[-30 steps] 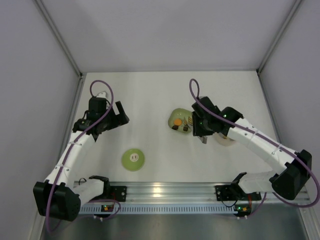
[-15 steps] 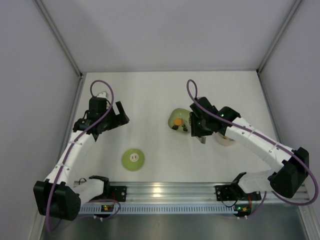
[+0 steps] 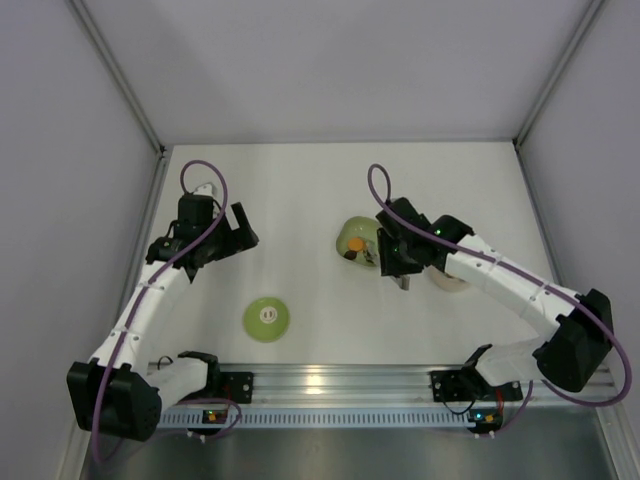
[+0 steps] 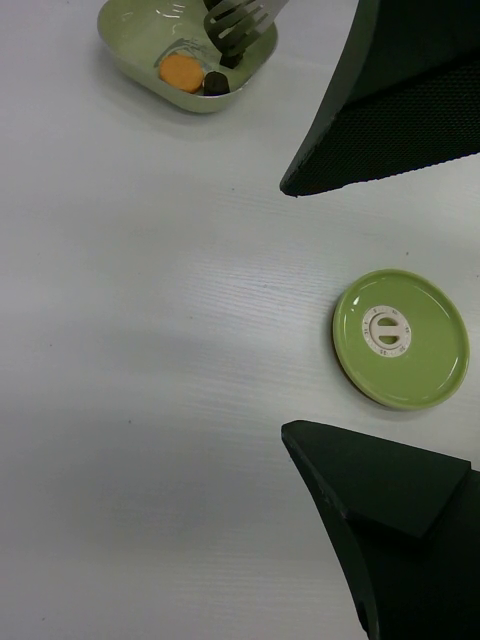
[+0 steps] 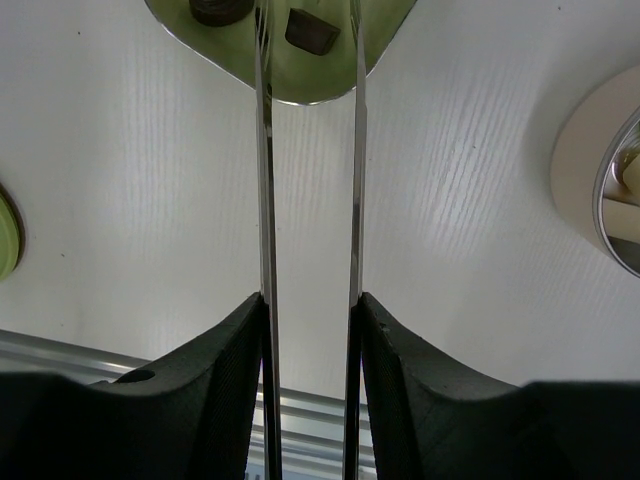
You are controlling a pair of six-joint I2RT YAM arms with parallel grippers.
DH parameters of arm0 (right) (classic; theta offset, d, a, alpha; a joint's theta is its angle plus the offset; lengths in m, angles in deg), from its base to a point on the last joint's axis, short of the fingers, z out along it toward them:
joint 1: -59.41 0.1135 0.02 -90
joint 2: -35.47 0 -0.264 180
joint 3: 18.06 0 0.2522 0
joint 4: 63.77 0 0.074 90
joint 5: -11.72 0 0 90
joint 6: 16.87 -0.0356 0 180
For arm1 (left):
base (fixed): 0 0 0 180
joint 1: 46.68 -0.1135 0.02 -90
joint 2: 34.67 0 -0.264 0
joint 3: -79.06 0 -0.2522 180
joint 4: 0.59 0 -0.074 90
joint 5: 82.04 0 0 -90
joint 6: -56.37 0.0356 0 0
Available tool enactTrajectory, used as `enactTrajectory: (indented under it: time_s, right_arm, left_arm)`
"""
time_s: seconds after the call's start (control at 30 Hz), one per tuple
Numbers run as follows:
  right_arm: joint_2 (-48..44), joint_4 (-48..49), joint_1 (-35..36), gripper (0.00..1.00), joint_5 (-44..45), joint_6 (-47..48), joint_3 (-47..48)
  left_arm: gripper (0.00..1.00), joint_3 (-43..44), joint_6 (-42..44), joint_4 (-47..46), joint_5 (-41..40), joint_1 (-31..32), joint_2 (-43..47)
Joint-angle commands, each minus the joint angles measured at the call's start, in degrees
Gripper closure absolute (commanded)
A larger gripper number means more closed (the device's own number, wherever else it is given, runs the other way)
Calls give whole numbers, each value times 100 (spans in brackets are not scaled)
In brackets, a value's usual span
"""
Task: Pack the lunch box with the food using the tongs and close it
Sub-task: Pick up the fake food from the plate.
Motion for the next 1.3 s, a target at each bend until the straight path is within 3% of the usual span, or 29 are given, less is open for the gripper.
enactTrajectory:
  time_s: [0.0,0.4,0.77,1.27]
  right_arm:
    - [44,347,111,59,73,45,-27]
    - [96,338,164,63,126,36,-80]
    - [44,294,173,77,249,10,25]
    - [-237,4,156,78,732,1,570]
  left_arm:
    - [1,-1,15,-264,-62,22,34]
    - [1,-1,15,-272,-62,22,34]
    - [1,-1,6,-264,-53,22,42]
    - [1,-1,6,-272,-53,22,60]
